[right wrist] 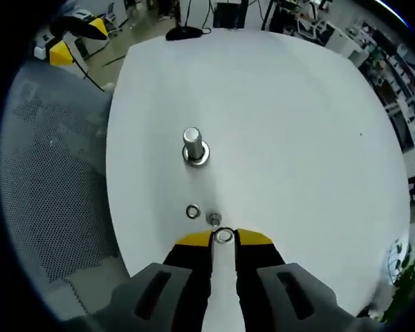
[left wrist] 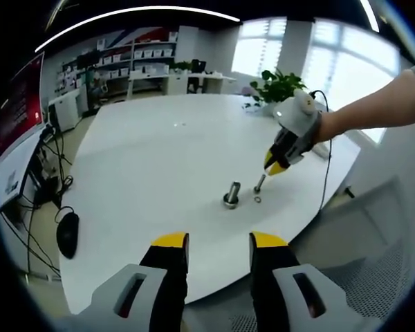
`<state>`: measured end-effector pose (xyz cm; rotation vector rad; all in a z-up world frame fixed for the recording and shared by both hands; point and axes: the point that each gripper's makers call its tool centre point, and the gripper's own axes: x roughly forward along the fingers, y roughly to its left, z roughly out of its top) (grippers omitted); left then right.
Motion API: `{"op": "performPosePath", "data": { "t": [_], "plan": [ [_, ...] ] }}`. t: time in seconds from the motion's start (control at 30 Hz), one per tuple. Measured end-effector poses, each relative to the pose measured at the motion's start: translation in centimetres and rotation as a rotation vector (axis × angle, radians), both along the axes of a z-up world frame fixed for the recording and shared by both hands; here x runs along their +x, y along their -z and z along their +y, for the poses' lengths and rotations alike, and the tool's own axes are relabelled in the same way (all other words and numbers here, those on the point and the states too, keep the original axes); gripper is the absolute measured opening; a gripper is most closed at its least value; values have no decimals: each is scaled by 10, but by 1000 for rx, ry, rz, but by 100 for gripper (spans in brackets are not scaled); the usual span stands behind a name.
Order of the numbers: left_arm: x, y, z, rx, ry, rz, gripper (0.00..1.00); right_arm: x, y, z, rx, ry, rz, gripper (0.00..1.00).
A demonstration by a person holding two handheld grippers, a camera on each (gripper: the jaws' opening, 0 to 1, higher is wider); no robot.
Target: Place the washer onto the threaded stud by aligning its center hole with the stud, sliding it down to the base, and recovering from edge contact or off-axis alignment until the washer reaches the visible bottom stop.
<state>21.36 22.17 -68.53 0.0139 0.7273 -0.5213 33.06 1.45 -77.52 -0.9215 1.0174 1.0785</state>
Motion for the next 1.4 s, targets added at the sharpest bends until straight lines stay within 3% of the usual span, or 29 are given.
{"op": "performPosePath", "data": {
  "t": [0.7,0.77,0.8,0.93,1.0,1.4],
  "plan": [
    [-1,3,0,-4,-3,18,33,-3,5,12,-10,-42,30,13],
    [-1,3,0,-8,-4,18,33,-3,3,15,-1,-56,23,10],
    [-1,3,0,-7,-3,19,33,-1,-1,23,40,-77,12,3],
    [-1,3,0,-6,0,21,33,-7,10,11,-48,-91,48,3],
    [-1,3,0,-5,-1,19,33,-9,14,10,-57,-113,35,3],
    [-1,4,1,-3,-2,24,33,-2,5,10,20,-31,22,4]
  ]
}}
